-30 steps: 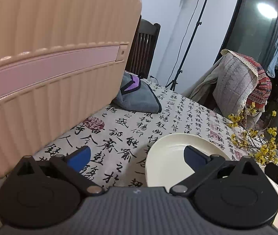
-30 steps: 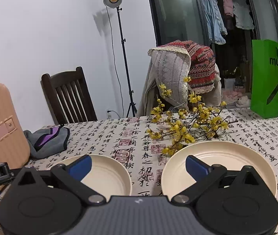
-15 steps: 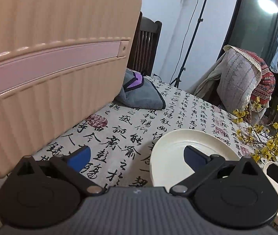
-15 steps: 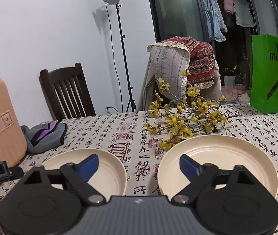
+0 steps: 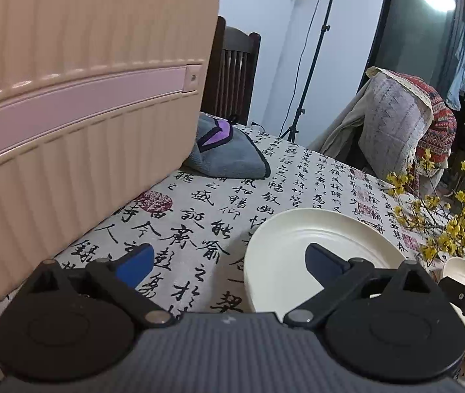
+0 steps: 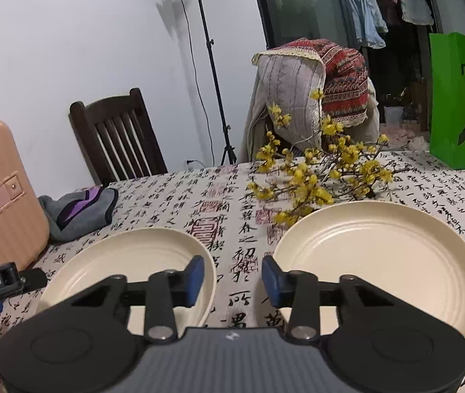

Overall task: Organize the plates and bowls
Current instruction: 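Close the right gripper then the left gripper on the plate rim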

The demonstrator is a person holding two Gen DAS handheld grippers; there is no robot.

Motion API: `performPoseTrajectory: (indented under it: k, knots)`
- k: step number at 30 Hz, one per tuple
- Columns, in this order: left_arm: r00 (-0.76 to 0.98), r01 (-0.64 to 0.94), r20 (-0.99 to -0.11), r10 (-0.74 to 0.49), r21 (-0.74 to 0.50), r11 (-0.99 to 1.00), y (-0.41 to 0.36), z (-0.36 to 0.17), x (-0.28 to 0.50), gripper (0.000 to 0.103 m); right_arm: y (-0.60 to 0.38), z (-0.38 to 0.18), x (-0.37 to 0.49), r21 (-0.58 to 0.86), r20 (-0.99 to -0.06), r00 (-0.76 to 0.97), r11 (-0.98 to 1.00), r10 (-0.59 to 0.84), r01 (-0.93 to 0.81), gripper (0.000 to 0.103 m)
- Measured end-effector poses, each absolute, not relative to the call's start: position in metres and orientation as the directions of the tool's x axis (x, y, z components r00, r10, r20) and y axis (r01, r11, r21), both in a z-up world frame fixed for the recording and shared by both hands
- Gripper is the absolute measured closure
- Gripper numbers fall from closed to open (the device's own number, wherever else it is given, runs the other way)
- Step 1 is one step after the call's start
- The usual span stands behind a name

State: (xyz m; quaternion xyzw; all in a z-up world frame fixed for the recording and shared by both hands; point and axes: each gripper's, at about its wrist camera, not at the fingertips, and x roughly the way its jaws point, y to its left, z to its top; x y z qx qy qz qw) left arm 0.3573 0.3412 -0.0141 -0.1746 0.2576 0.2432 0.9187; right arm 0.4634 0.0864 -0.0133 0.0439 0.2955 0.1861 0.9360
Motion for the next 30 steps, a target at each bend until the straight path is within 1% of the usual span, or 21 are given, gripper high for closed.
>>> performPoseTrajectory:
  k: [3, 6, 9, 11, 13, 14, 21, 23, 24, 28, 30]
  knots:
    - [0.748, -0.532, -0.559, 0.358, -0.182, 0.827, 0.339, -0.015, 0.358, 0.008, 0.088, -0.015, 0.464, 0.19, -0.543, 0.749, 0.925, 0.379, -0.329, 0.072]
    - [0.745, -0.53, -0.564, 0.357, -0.176, 0.829, 0.338, -0.016, 0.36, 0.012, 0.089, -0.017, 0.464, 0.189, -0.553, 0.74, 0.923, 0.383, -0.336, 0.073]
    - [0.742, -0.526, -0.571, 0.351, -0.173, 0.832, 0.338, -0.017, 0.361, 0.019, 0.09, -0.019, 0.465, 0.187, -0.562, 0.733, 0.922, 0.383, -0.339, 0.073]
    - [0.743, -0.516, -0.579, 0.335, -0.178, 0.838, 0.338, -0.018, 0.362, 0.03, 0.091, -0.02, 0.466, 0.186, -0.567, 0.729, 0.922, 0.384, -0.341, 0.073]
    - [0.744, -0.506, -0.587, 0.319, -0.184, 0.843, 0.338, -0.02, 0.363, 0.035, 0.094, -0.022, 0.466, 0.181, -0.575, 0.723, 0.921, 0.383, -0.345, 0.073]
    - [0.745, -0.503, -0.588, 0.315, -0.185, 0.844, 0.338, -0.021, 0.364, 0.039, 0.095, -0.023, 0.467, 0.176, -0.579, 0.72, 0.921, 0.382, -0.348, 0.074]
    - [0.74, -0.494, -0.602, 0.3, -0.184, 0.85, 0.338, -0.024, 0.367, 0.054, 0.1, -0.029, 0.47, 0.174, -0.608, 0.695, 0.919, 0.384, -0.355, 0.08]
    - [0.739, -0.49, -0.607, 0.291, -0.189, 0.851, 0.338, -0.025, 0.368, 0.06, 0.1, -0.03, 0.47, 0.179, -0.611, 0.69, 0.916, 0.389, -0.358, 0.08]
    - [0.739, -0.49, -0.61, 0.288, -0.192, 0.851, 0.339, -0.026, 0.368, 0.062, 0.1, -0.03, 0.471, 0.184, -0.612, 0.686, 0.915, 0.393, -0.36, 0.082]
    - [0.738, -0.483, -0.618, 0.272, -0.201, 0.852, 0.339, -0.028, 0.369, 0.073, 0.1, -0.032, 0.472, 0.205, -0.615, 0.672, 0.906, 0.413, -0.37, 0.086]
    - [0.736, -0.481, -0.621, 0.269, -0.2, 0.853, 0.339, -0.029, 0.369, 0.074, 0.101, -0.032, 0.472, 0.204, -0.611, 0.674, 0.905, 0.416, -0.374, 0.09]
